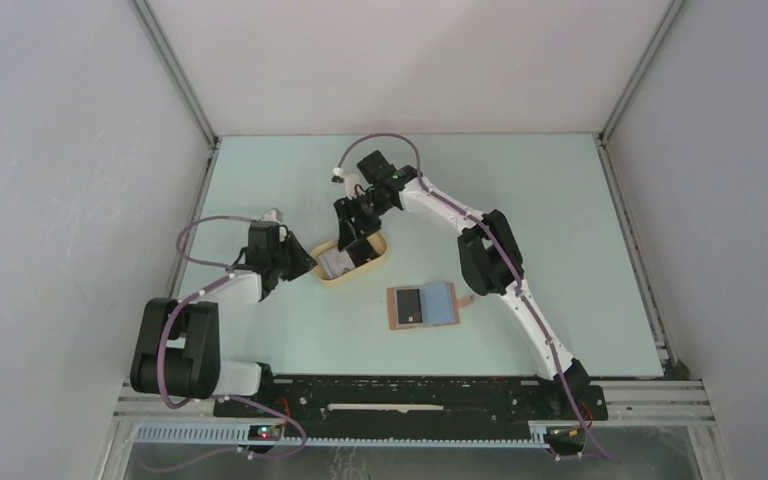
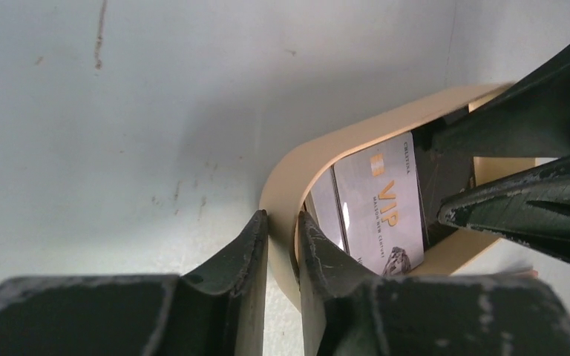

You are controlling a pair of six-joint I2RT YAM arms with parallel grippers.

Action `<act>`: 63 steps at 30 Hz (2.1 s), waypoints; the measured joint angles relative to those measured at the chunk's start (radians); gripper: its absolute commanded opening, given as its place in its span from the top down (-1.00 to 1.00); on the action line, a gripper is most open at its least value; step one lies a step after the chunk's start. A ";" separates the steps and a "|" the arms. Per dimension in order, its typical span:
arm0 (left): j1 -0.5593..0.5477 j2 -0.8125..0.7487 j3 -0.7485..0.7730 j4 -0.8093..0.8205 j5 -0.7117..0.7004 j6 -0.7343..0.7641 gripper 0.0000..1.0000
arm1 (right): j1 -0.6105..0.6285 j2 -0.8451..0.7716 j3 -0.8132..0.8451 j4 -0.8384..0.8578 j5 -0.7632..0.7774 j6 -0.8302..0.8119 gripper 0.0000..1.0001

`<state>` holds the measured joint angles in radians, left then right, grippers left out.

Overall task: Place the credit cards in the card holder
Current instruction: Pick up the credit card from the storage box.

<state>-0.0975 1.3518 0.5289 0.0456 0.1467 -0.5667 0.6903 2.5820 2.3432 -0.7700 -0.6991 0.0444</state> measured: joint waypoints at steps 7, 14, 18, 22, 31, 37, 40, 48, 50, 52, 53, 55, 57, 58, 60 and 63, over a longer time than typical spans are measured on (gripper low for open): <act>-0.006 0.007 0.003 0.004 0.037 0.000 0.65 | 0.001 -0.106 -0.184 0.038 0.027 0.080 -0.21; -0.013 0.007 0.003 0.004 0.037 0.000 0.65 | -0.002 -0.108 -0.190 0.041 0.024 0.151 -0.21; -0.017 0.007 0.003 0.003 0.040 0.000 0.65 | -0.008 -0.108 -0.190 0.036 -0.019 0.179 -0.22; -0.018 0.007 0.003 0.003 0.041 0.000 0.65 | -0.016 -0.108 -0.190 0.031 -0.066 0.198 -0.21; -0.018 0.008 0.003 -0.004 0.071 -0.002 0.65 | -0.021 -0.108 -0.242 0.025 -0.098 0.213 -0.26; -0.018 0.017 0.005 -0.001 0.086 -0.010 0.65 | -0.021 -0.121 -0.270 0.032 -0.106 0.225 -0.28; -0.019 0.032 0.012 0.007 0.101 -0.011 0.66 | -0.021 -0.121 -0.271 0.035 -0.103 0.231 -0.28; -0.032 0.049 0.017 0.032 0.112 -0.021 0.67 | -0.004 -0.121 -0.271 0.042 -0.105 0.235 -0.27; -0.037 0.053 0.017 0.037 0.114 -0.024 0.67 | 0.001 -0.121 -0.271 0.042 -0.104 0.236 -0.27; -0.041 0.056 0.017 0.043 0.117 -0.029 0.67 | 0.006 -0.121 -0.271 0.046 -0.106 0.238 -0.27; -0.042 0.056 0.017 0.044 0.117 -0.030 0.67 | 0.006 -0.121 -0.271 0.048 -0.107 0.238 -0.26; -0.042 0.057 0.017 0.045 0.117 -0.033 0.67 | 0.006 -0.121 -0.271 0.050 -0.108 0.240 -0.27; -0.043 0.057 0.017 0.045 0.117 -0.037 0.67 | 0.005 -0.121 -0.271 0.051 -0.104 0.245 -0.28; -0.043 0.057 0.017 0.045 0.117 -0.037 0.67 | 0.005 -0.121 -0.271 0.053 -0.100 0.247 -0.28; -0.043 0.057 0.016 0.048 0.117 -0.037 0.67 | 0.006 -0.121 -0.272 0.059 -0.089 0.254 -0.27; -0.043 0.057 0.015 0.050 0.117 -0.039 0.68 | 0.005 -0.121 -0.279 0.072 -0.084 0.263 -0.25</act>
<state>-0.1410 1.4086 0.5442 0.0952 0.2642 -0.6052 0.6956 2.4611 2.0644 -0.6975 -0.7830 0.3073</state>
